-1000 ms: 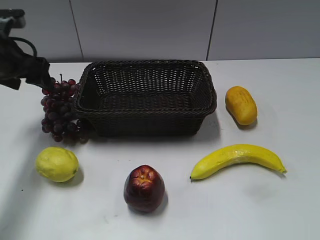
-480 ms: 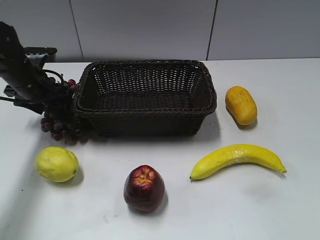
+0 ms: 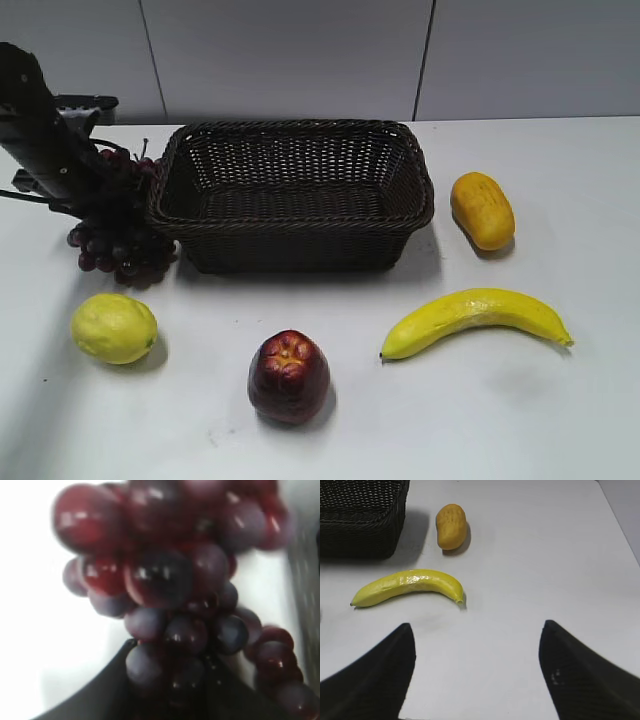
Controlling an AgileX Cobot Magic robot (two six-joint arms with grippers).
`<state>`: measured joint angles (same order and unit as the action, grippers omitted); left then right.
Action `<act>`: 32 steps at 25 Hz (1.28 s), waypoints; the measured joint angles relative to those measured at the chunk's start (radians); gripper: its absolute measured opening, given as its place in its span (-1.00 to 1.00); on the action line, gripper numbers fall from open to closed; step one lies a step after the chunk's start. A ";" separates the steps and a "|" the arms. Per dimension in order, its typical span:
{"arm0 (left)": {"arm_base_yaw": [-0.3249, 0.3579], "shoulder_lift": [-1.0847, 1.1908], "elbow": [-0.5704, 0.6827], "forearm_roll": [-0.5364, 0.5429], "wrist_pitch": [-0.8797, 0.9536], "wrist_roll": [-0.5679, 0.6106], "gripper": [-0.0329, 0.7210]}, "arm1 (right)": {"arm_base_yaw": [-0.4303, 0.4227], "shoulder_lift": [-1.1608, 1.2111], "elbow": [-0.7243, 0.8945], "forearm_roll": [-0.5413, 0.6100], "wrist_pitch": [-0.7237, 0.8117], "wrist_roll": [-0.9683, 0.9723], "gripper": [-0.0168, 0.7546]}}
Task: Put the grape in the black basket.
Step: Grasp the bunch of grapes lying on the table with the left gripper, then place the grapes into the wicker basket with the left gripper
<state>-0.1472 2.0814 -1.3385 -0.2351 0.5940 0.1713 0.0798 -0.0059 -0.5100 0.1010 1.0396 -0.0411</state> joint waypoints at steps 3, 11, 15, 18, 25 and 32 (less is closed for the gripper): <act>0.000 -0.007 -0.006 0.007 0.014 0.000 -0.28 | 0.000 0.000 0.000 0.000 0.000 0.000 0.56; 0.006 -0.192 -0.006 0.029 0.082 0.000 -0.35 | 0.000 0.000 0.000 0.000 0.000 0.000 0.56; -0.001 -0.321 -0.035 0.031 0.110 0.000 -0.41 | 0.000 0.000 0.000 0.000 0.000 0.000 0.56; -0.024 -0.382 -0.117 0.030 0.165 0.000 -0.42 | 0.000 0.000 0.000 0.000 0.000 0.000 0.56; -0.150 -0.397 -0.371 0.024 0.252 0.000 -0.44 | 0.000 0.000 0.000 0.000 0.000 0.000 0.56; -0.251 -0.381 -0.432 0.006 0.210 0.000 -0.46 | 0.000 0.000 0.000 0.000 0.000 0.000 0.56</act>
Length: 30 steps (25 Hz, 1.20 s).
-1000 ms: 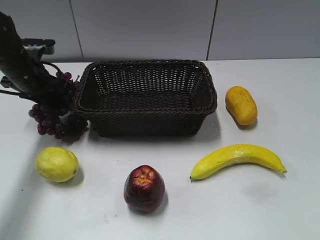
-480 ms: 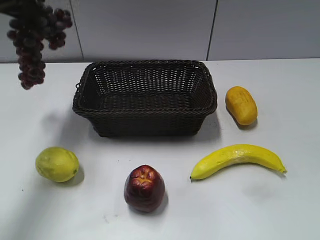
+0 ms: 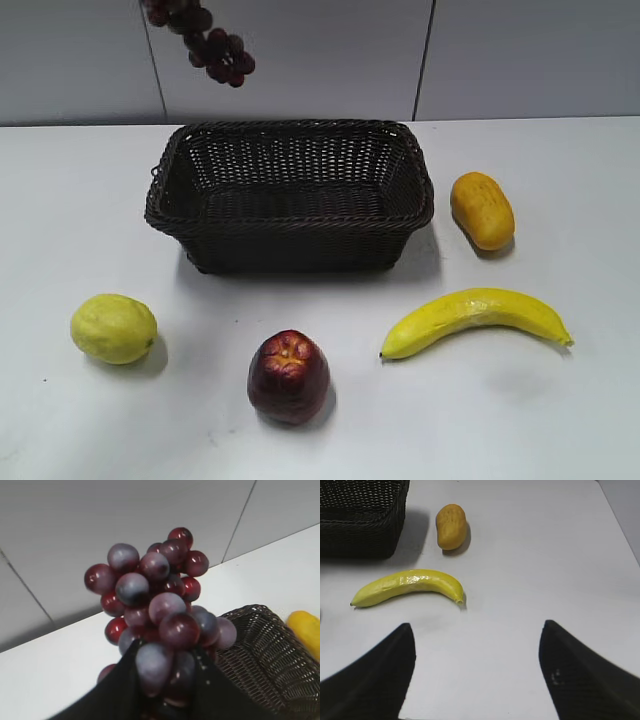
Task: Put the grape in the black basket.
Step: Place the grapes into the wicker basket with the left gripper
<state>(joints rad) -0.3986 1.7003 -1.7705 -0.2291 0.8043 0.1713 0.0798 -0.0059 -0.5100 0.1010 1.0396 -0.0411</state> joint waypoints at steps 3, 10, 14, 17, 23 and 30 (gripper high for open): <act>-0.022 0.048 -0.001 -0.001 -0.003 0.000 -0.46 | 0.000 0.000 0.000 0.000 0.000 0.000 0.56; -0.052 0.231 -0.001 0.007 0.055 0.000 -0.46 | 0.000 0.000 0.000 0.000 0.000 0.000 0.56; -0.069 0.327 -0.001 0.016 0.118 0.017 -0.47 | 0.000 0.000 0.000 0.000 0.000 0.000 0.56; -0.087 0.381 -0.001 0.018 0.161 0.042 -0.47 | 0.000 0.000 0.000 0.000 0.000 0.000 0.56; -0.095 0.405 -0.001 0.019 0.149 0.050 -0.31 | 0.000 0.000 0.000 0.000 0.000 0.000 0.56; -0.096 0.374 -0.003 0.022 0.191 0.050 0.68 | 0.000 0.000 0.000 0.000 0.000 0.000 0.56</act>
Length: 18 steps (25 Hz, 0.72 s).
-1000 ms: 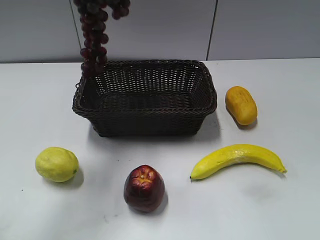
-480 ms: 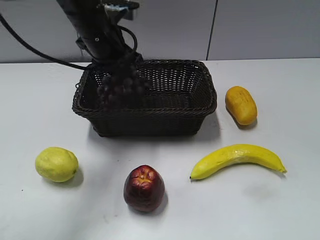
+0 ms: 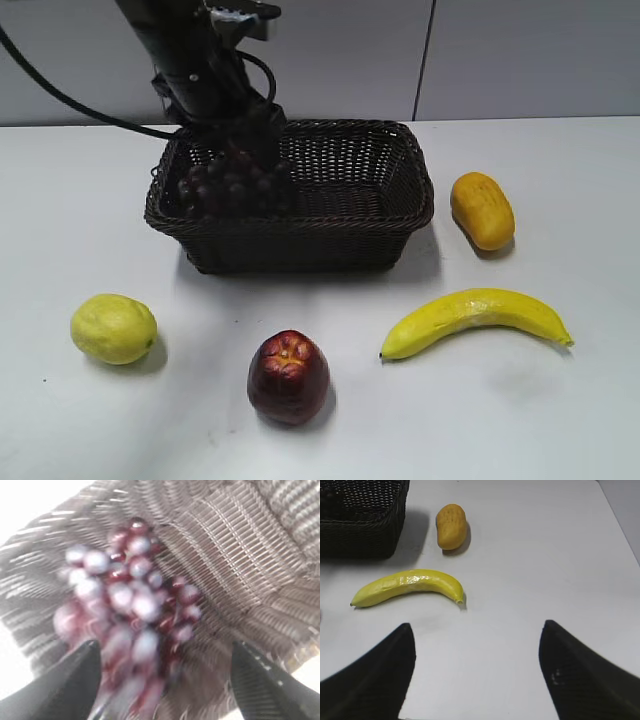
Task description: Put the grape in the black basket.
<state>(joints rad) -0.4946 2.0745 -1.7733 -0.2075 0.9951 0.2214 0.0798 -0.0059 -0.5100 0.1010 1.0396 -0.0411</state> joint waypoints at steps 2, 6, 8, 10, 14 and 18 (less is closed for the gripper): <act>0.009 -0.031 0.000 0.001 0.031 -0.002 0.68 | 0.000 0.000 0.000 0.000 0.000 0.000 0.56; 0.072 -0.127 0.000 0.011 0.086 -0.018 0.68 | 0.000 0.000 0.000 0.000 0.000 0.000 0.56; 0.123 -0.183 0.000 0.036 0.115 -0.024 0.68 | 0.000 0.000 0.000 0.000 0.000 0.000 0.56; 0.179 -0.233 -0.001 0.075 0.147 -0.039 0.69 | 0.000 0.000 0.000 0.000 0.000 0.000 0.56; 0.318 -0.320 -0.001 0.137 0.209 -0.072 0.70 | 0.000 0.000 0.000 0.000 0.000 0.000 0.56; 0.444 -0.381 -0.001 0.143 0.220 -0.120 0.70 | 0.000 0.000 0.000 0.000 0.000 0.000 0.56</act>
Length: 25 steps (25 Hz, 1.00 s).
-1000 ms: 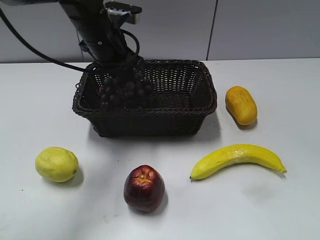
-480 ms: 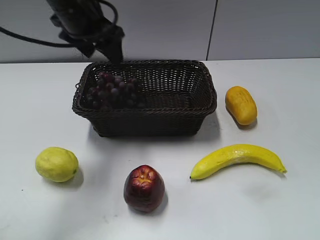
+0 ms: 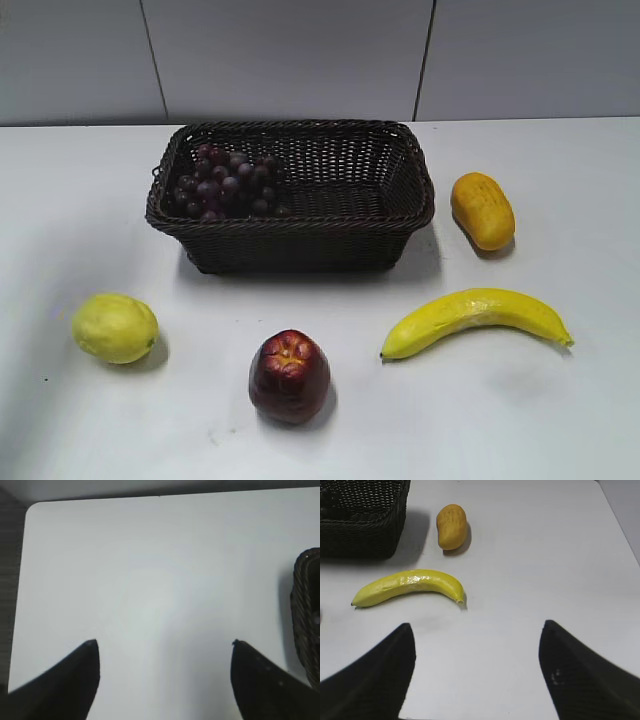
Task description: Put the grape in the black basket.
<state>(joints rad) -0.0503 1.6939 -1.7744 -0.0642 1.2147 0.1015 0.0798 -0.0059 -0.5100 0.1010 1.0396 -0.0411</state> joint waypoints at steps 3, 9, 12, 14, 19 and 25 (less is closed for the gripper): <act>0.042 -0.055 0.022 0.003 0.001 -0.013 0.70 | 0.000 0.000 0.000 0.000 0.000 0.000 0.56; 0.044 -0.226 0.221 -0.001 0.001 -0.017 0.70 | 0.000 0.000 0.000 0.000 0.000 0.000 0.56; 0.044 -0.352 0.386 0.000 0.003 -0.017 0.69 | 0.000 0.000 0.000 0.000 0.000 0.000 0.56; 0.044 -0.442 0.508 -0.001 0.003 -0.017 0.68 | 0.000 0.000 0.000 0.000 0.000 0.000 0.56; 0.044 -0.700 0.768 -0.001 -0.033 -0.017 0.66 | 0.000 0.000 0.000 0.000 0.000 0.000 0.56; 0.044 -1.028 1.023 0.005 -0.130 -0.017 0.66 | 0.000 0.000 0.000 0.000 0.000 0.000 0.56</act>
<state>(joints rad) -0.0059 0.6655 -0.7512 -0.0595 1.0845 0.0846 0.0798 -0.0059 -0.5100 0.1010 1.0396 -0.0411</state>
